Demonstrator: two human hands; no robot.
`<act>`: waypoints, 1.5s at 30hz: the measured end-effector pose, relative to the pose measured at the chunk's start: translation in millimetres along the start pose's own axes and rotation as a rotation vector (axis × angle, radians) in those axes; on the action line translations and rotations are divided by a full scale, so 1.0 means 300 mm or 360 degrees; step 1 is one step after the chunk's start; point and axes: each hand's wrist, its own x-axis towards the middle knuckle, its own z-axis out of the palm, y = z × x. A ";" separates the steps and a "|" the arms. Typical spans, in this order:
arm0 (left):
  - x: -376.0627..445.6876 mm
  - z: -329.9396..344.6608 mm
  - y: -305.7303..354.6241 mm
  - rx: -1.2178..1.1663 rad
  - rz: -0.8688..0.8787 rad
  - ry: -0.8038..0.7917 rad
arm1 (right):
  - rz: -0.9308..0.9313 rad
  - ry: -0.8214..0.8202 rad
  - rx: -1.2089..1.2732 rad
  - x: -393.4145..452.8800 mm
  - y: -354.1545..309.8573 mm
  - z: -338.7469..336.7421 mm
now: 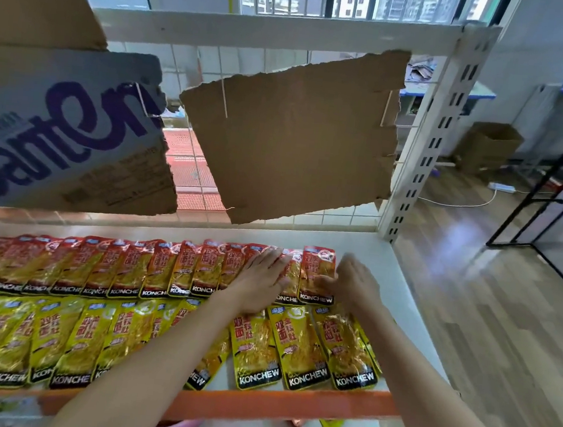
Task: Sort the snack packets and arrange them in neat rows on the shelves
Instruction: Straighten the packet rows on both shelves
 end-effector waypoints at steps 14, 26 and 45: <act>-0.438 -0.122 -0.257 0.0091 -0.0093 0.0662 | -0.1406 -0.0014 -0.0355 -0.132 -0.463 0.168; -0.946 -0.195 -0.866 0.0305 -0.0310 0.0673 | -0.1646 -0.0143 -0.0613 -0.419 -1.044 0.458; -1.165 -0.164 -1.287 -0.0348 -0.0279 0.0754 | -0.0606 0.0044 -0.0228 -0.651 -1.368 0.732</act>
